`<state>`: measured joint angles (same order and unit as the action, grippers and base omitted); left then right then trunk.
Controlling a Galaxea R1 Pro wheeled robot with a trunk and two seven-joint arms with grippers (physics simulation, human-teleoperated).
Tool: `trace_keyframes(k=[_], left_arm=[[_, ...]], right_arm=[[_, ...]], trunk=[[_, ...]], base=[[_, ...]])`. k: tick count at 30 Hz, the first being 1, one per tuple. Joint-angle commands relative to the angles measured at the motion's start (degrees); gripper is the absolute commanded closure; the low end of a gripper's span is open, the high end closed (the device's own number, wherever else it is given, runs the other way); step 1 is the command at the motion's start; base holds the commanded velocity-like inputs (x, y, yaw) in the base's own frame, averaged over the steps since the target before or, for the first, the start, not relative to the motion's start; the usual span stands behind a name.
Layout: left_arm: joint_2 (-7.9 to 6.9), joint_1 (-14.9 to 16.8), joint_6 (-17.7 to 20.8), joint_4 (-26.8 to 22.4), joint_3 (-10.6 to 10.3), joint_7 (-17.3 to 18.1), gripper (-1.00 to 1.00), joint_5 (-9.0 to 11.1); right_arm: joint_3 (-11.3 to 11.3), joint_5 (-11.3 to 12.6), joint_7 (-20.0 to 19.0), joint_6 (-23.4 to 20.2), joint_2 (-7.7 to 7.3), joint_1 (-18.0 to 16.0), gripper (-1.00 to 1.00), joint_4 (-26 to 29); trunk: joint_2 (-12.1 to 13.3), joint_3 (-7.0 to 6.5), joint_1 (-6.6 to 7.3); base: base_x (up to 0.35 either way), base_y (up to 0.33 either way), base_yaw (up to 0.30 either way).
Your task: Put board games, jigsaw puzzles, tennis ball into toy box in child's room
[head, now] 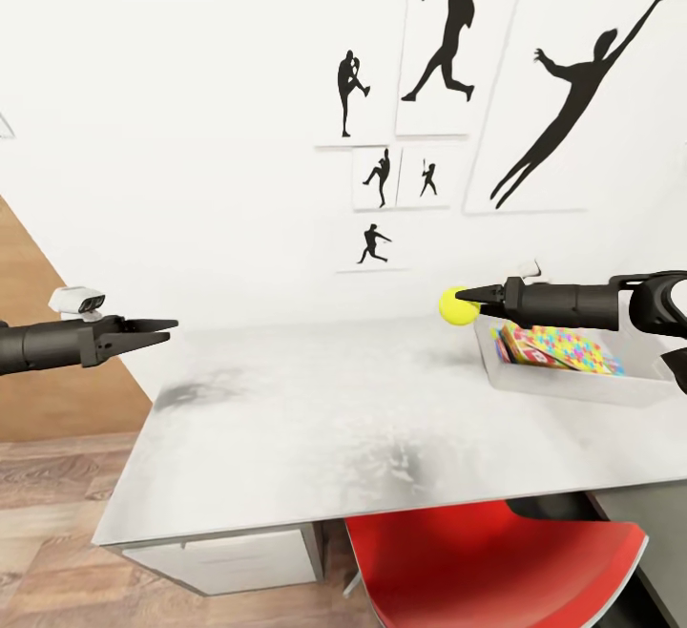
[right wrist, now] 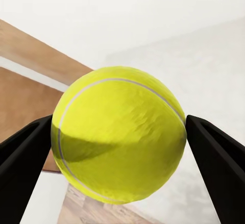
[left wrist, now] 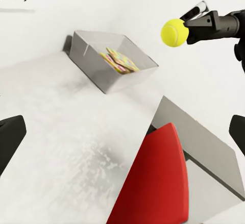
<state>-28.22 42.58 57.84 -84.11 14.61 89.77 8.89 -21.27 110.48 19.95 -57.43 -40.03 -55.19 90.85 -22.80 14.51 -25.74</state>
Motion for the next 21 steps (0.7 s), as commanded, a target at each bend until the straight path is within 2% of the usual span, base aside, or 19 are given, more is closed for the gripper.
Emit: trace_keyframes(k=[1,21], left_arm=[[-0.01,0.05,0.61,0.0,-0.01,0.23,-1.0,-0.07],[0.01,-0.19,0.61,0.0,-0.02,0.23,-1.0,-0.11]], right_arm=[[-0.09,0.62,0.53,0.04,-0.05,-0.1,1.0,0.04],[-0.09,0.62,0.53,0.04,-0.05,-0.1,1.0,0.11]], trunk=[[-0.11,0.02,-0.04],[-0.11,-1.89,-0.04]], base=[[0.0,0.0,0.0],[0.0,0.0,0.0]])
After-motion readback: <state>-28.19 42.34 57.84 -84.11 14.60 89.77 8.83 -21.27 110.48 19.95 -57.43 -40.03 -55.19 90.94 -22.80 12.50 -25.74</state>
